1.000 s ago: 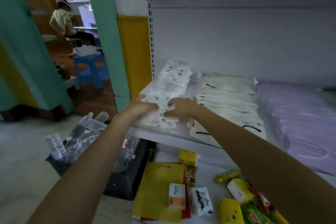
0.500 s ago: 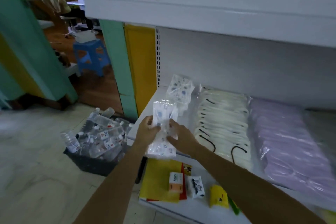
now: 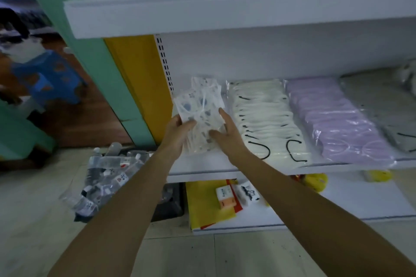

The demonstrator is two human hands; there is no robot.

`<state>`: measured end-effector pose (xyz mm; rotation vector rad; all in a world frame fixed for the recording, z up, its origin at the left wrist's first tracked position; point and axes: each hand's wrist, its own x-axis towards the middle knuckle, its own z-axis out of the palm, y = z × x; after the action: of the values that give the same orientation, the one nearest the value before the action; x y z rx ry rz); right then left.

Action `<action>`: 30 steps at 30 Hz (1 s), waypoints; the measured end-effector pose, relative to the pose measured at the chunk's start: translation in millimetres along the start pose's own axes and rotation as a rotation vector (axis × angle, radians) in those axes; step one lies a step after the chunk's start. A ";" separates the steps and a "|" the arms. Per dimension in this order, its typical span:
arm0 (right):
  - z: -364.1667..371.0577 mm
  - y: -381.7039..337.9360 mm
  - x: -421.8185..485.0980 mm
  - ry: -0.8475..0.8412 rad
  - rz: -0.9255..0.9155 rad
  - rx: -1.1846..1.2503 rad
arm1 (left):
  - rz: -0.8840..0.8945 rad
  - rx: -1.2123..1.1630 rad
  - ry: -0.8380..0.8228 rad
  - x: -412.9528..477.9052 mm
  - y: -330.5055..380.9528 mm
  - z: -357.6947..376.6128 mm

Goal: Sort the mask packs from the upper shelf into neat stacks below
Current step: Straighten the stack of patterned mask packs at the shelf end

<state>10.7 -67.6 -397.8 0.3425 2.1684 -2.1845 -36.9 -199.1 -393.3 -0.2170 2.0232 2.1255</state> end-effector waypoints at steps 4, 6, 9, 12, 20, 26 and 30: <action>0.7 -15.9 43.6 0.169 -0.026 0.050 | 0.029 0.141 -0.103 35.3 28.2 7.8; -4.4 -24.7 69.6 0.207 0.004 0.055 | 0.024 0.201 -0.117 50.6 37.0 12.8; -15.1 -30.4 114.5 0.216 0.046 -0.043 | 0.040 0.305 -0.057 83.5 35.8 15.2; -20.5 -25.7 144.8 0.180 0.113 -0.096 | -0.042 0.356 0.037 114.0 21.9 10.6; -15.6 7.0 183.8 -0.036 0.433 0.018 | -0.296 0.256 -0.080 150.5 -16.3 21.2; -22.0 18.8 188.8 -0.140 0.523 0.075 | -0.319 0.130 -0.082 143.2 -24.1 21.7; -20.8 17.8 184.7 -0.233 0.572 0.006 | -0.362 -0.053 -0.081 118.1 -30.8 16.8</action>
<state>-163.4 -24.5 -449.8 0.5885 1.6756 -1.8059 -143.4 -175.9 -450.8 -0.4595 1.7299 1.9287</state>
